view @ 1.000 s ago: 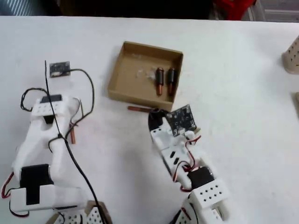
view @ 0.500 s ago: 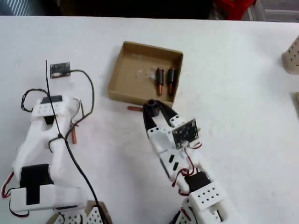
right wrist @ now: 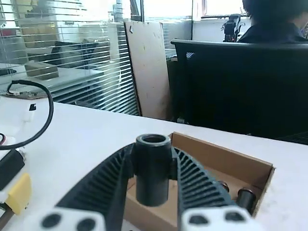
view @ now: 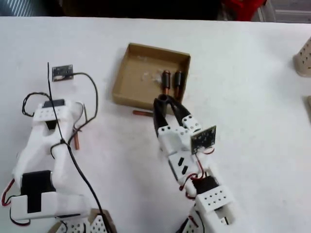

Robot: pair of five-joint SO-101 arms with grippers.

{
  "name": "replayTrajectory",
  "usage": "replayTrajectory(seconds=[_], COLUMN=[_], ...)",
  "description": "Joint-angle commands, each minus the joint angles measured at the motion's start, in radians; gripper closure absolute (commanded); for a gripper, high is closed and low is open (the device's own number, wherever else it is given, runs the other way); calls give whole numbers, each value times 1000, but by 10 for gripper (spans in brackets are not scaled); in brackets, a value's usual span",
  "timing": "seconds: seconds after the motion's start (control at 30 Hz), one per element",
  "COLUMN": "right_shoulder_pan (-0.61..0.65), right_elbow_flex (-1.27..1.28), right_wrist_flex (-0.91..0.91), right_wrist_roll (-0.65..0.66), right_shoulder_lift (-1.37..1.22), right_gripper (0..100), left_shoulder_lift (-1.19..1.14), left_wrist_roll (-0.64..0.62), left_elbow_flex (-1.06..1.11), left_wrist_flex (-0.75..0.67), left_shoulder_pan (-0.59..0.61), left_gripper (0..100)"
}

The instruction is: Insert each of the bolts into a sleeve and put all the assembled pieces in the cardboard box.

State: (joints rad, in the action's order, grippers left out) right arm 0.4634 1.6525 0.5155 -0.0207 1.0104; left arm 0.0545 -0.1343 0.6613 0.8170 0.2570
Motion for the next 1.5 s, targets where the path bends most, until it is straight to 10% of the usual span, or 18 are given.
replayTrajectory(seconds=[0.0,0.63,1.47], right_shoulder_pan=[-12,107,274], right_elbow_flex=[-60,-186,37], right_wrist_flex=[134,673,929], right_wrist_roll=[-9,-3,-3], right_shoulder_lift=[-191,-969,-1043], right_gripper=[982,982,982], left_shoulder_lift=[53,53,53], left_wrist_roll=[-6,-5,-5], left_elbow_flex=[-9,-6,-8], left_wrist_flex=[-18,-52,-55], left_shoulder_pan=[8,4,4], left_gripper=[978,978,978])
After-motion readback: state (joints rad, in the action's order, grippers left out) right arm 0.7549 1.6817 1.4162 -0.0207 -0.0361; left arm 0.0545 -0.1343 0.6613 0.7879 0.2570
